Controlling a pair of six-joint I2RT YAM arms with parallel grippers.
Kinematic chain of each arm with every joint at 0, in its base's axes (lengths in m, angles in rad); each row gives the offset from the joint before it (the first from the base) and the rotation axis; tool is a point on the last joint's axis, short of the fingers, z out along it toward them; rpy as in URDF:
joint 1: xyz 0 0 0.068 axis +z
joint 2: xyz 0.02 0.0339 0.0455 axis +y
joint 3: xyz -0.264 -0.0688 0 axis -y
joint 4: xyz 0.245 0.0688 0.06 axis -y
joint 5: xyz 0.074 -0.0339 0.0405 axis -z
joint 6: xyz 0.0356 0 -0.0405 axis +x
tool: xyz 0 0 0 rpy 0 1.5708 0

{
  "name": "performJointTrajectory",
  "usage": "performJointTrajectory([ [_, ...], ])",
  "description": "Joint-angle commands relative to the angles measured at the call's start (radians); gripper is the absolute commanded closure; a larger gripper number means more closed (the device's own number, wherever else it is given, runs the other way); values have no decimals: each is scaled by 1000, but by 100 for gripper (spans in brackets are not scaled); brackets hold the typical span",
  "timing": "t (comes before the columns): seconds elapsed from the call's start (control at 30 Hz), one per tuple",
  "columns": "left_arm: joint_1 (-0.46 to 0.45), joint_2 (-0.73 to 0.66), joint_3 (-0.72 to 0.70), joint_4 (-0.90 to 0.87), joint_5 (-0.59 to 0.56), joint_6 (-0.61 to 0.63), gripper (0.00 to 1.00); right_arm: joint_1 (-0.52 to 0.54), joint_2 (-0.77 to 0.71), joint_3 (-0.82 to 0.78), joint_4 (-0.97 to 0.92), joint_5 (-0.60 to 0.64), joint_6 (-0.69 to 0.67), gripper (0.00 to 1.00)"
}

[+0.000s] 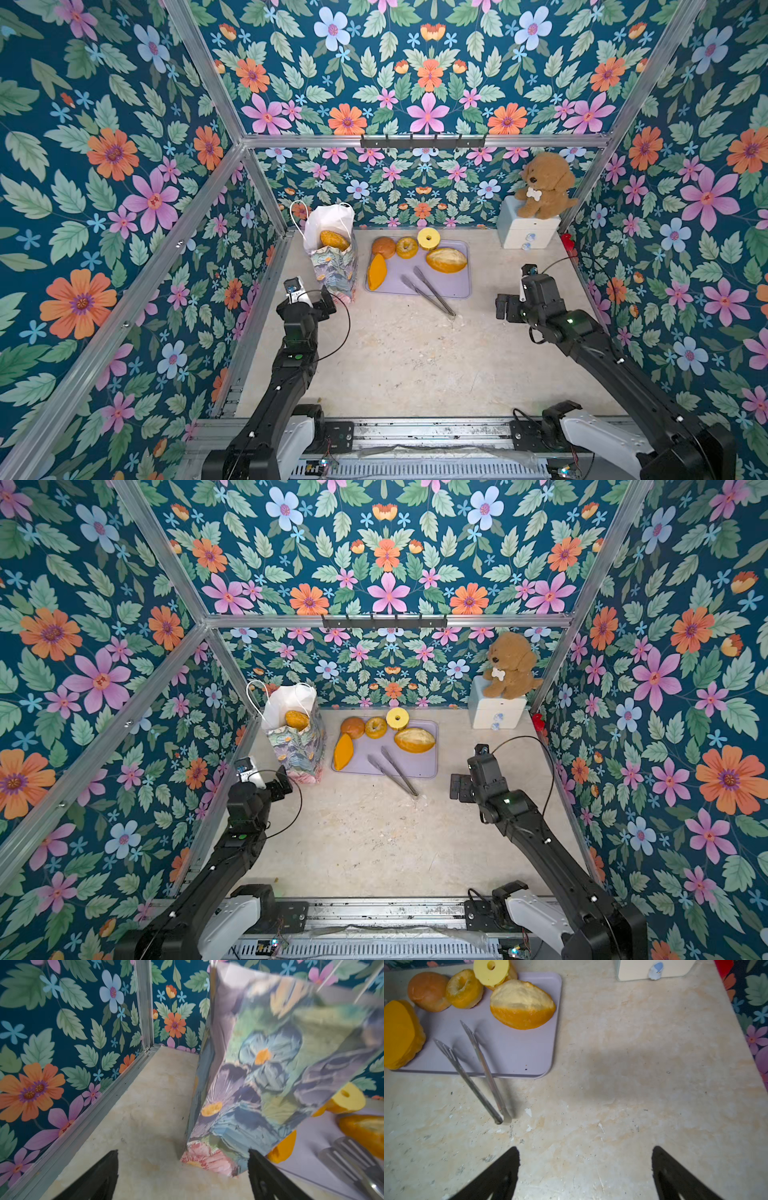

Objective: Pack bread into a paper bag
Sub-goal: Reset both arms

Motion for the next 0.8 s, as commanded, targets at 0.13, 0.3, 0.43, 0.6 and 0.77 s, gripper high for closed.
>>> performJointTrajectory([
  [0.13, 0, 273, -62, 461, 47, 158, 1, -107, -140, -234, 334, 91, -53, 0],
  [0.3, 2, 461, -89, 719, 128, 196, 1, -200, -118, -373, 600, 41, -98, 0],
  [0.43, 4, 614, -78, 849, 146, 206, 1, -231, -62, -476, 856, 47, -153, 0],
  [0.6, 16, 656, -29, 780, 123, 184, 1, -293, 124, -541, 1174, -35, -146, 0],
  [0.77, 22, 651, -6, 722, 77, 158, 1, -304, 330, -469, 1297, -52, -199, 0],
])
